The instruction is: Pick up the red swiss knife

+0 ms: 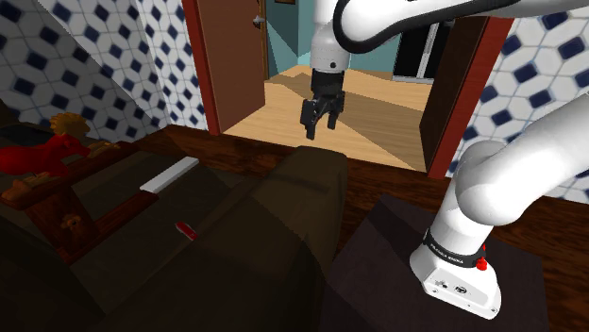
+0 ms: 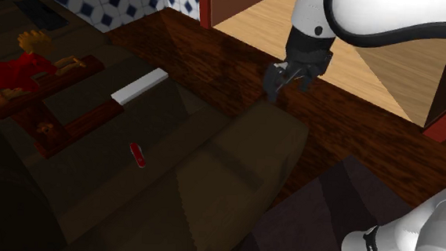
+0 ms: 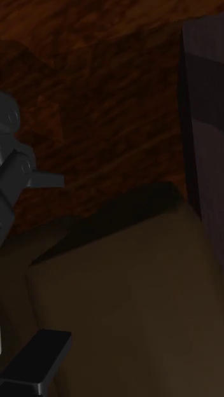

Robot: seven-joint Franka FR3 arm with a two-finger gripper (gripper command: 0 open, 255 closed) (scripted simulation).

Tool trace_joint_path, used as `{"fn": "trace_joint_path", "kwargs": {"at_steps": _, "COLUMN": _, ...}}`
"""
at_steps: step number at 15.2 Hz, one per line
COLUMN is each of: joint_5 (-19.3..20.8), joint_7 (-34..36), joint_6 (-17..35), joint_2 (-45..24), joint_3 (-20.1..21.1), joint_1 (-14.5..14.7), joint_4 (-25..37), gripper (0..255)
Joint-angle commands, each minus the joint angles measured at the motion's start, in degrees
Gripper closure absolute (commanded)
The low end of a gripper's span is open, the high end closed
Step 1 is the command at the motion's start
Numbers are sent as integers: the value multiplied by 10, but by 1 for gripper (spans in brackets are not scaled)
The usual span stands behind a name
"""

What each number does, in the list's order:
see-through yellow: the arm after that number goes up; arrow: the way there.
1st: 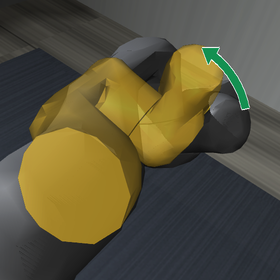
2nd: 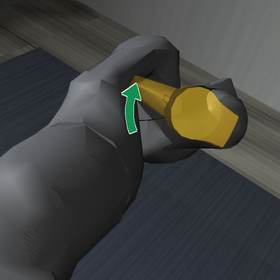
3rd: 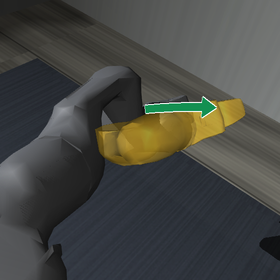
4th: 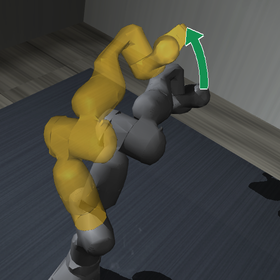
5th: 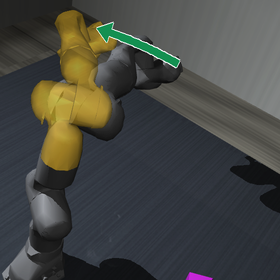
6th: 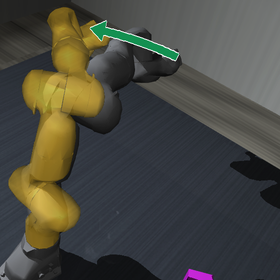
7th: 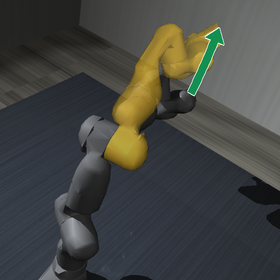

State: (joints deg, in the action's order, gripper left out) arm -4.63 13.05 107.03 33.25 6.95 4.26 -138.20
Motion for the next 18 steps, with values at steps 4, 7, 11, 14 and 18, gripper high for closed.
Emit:
{"fn": "trace_joint_path", "kwargs": {"at_steps": 4, "joint_5": -22, "joint_7": 43, "joint_6": 56, "joint_2": -76, "joint_3": 37, "joint_1": 16, "joint_4": 22, "gripper": 0}}
{"fn": "trace_joint_path", "kwargs": {"at_steps": 7, "joint_5": -30, "joint_7": 71, "joint_6": 87, "joint_2": -128, "joint_3": 60, "joint_1": 25, "joint_4": 45, "gripper": 0}}
{"fn": "trace_joint_path", "kwargs": {"at_steps": 11, "joint_5": -27, "joint_7": 112, "joint_6": 123, "joint_2": -202, "joint_3": 76, "joint_1": 48, "joint_4": 85, "gripper": 0}}
{"fn": "trace_joint_path", "kwargs": {"at_steps": 14, "joint_5": -21, "joint_7": 142, "joint_6": 146, "joint_2": -260, "joint_3": 90, "joint_1": 62, "joint_4": 122, "gripper": 0}}
{"fn": "trace_joint_path", "kwargs": {"at_steps": 18, "joint_5": -6, "joint_7": 182, "joint_6": 169, "joint_2": -339, "joint_3": 110, "joint_1": 75, "joint_4": 181, "gripper": 0}}
